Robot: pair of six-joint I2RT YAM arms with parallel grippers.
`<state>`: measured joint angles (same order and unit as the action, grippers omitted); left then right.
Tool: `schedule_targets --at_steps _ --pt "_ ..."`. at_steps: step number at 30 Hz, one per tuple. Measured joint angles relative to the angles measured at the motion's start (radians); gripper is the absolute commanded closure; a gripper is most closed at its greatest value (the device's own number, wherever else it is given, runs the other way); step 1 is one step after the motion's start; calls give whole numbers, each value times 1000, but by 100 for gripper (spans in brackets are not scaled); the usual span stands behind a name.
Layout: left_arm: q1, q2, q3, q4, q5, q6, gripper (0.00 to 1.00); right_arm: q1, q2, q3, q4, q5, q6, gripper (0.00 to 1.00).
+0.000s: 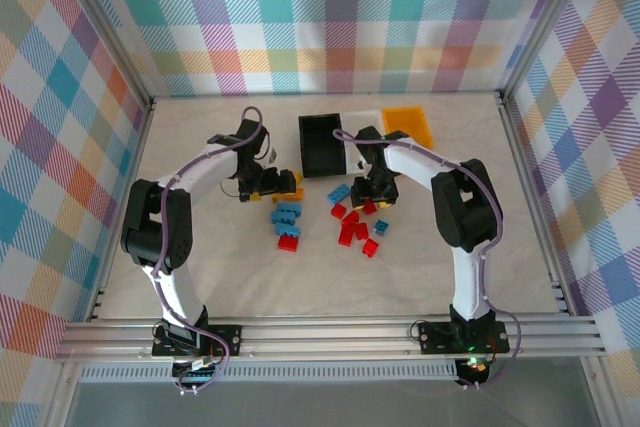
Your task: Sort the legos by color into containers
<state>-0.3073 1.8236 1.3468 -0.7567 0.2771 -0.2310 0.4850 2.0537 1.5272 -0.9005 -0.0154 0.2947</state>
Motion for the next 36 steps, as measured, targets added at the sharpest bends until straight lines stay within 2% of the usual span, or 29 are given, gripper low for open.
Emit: schedule_targets --at_steps 5,21,29,36 --pt "0 0 0 0 0 0 7 0 14 18 4 31 -3 54" --pt "0 0 0 0 0 0 7 0 31 18 3 69 2 71" --pt "0 -9 -19 7 0 -4 7 0 26 17 3 68 11 72" --pt "0 -41 -61 29 2 -32 6 0 -57 -28 3 56 42 72"
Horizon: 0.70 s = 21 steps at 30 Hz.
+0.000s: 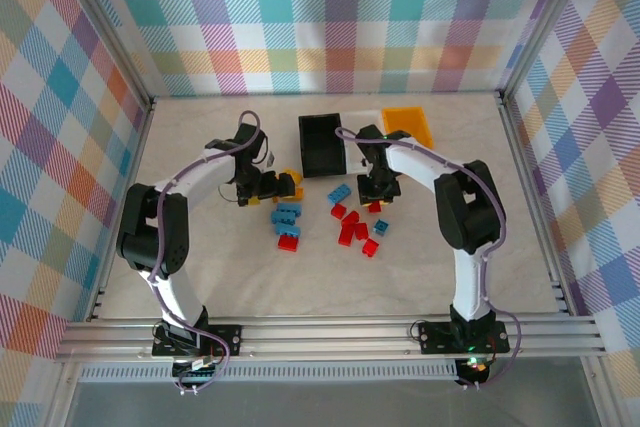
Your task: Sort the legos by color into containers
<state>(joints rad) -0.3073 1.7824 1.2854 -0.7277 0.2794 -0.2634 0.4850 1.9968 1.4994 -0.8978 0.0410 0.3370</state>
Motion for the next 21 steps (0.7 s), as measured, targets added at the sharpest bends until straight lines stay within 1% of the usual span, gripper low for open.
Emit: schedule_targets --at_steps 8,15,21 --pt "0 0 0 0 1 -3 6 0 -63 -21 8 0 22 72" --pt "0 -2 0 0 12 -2 6 0 -84 -21 8 0 27 73" --pt "0 -41 -7 1 12 -3 6 -8 -124 0 -4 -16 42 73"
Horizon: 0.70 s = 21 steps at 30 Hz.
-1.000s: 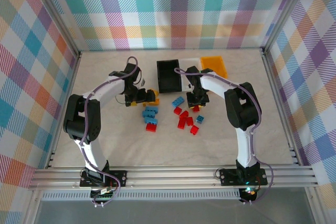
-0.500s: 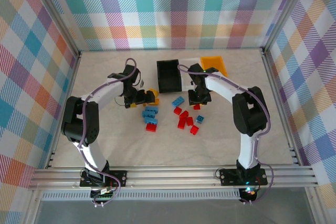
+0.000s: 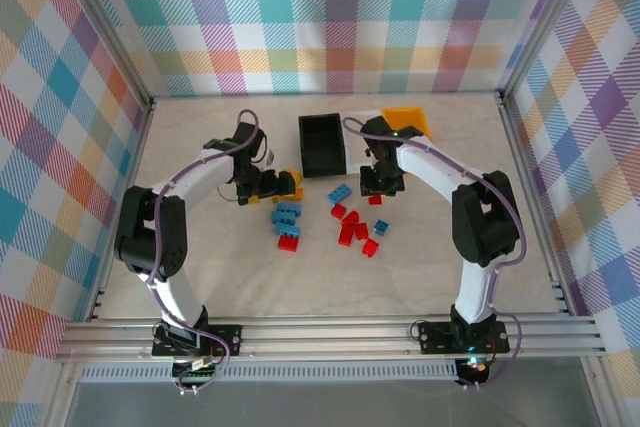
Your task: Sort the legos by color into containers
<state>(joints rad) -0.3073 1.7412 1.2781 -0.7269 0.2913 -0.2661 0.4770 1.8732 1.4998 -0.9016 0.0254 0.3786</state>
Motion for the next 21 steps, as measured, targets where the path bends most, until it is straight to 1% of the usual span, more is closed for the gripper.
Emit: schedule_targets --at_steps 6,10,15,21 --pt "0 -36 -20 3 0 -3 6 -19 -1 138 -18 -16 -1 73" --pt "0 -44 -28 4 0 -5 6 -42 26 252 -34 -23 -13 72" --pt "0 -47 -31 3 -1 -7 6 -82 117 393 -45 -28 -31 72" --pt "0 -63 -31 -1 0 -8 6 -106 275 557 -64 -26 -55 72"
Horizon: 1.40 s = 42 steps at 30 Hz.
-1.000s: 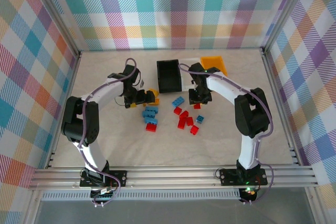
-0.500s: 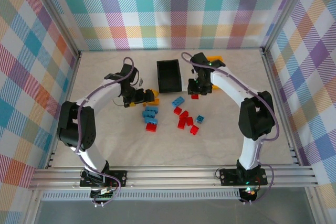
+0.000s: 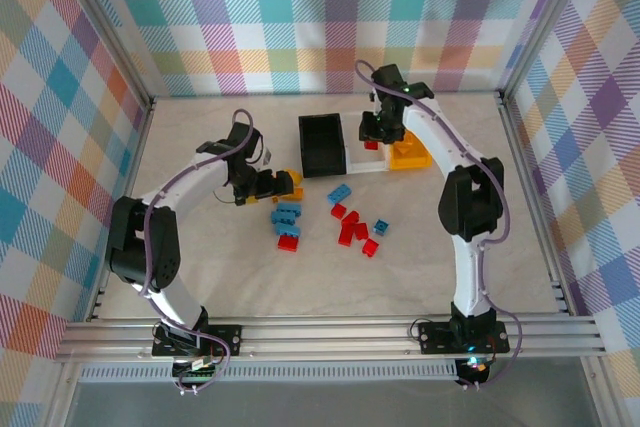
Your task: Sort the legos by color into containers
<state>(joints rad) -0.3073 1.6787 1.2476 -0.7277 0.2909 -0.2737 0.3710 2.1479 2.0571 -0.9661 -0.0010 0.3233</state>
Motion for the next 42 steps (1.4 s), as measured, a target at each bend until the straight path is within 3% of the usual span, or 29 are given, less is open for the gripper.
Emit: schedule_targets --at_steps 13,20,28,33,42 --pt "0 -8 -2 -3 0 -3 5 -11 232 232 -50 -5 -11 71" --pt "0 -8 -2 -4 0 -3 5 -12 297 272 -64 -11 -10 66" --pt "0 -8 -2 -5 0 -3 5 -13 311 273 -76 -12 -11 59" --pt "0 -8 -2 -4 0 -3 5 -14 311 271 -74 -13 -16 45" --pt "0 -7 6 -8 -1 -2 5 -4 187 133 -61 -17 -24 44"
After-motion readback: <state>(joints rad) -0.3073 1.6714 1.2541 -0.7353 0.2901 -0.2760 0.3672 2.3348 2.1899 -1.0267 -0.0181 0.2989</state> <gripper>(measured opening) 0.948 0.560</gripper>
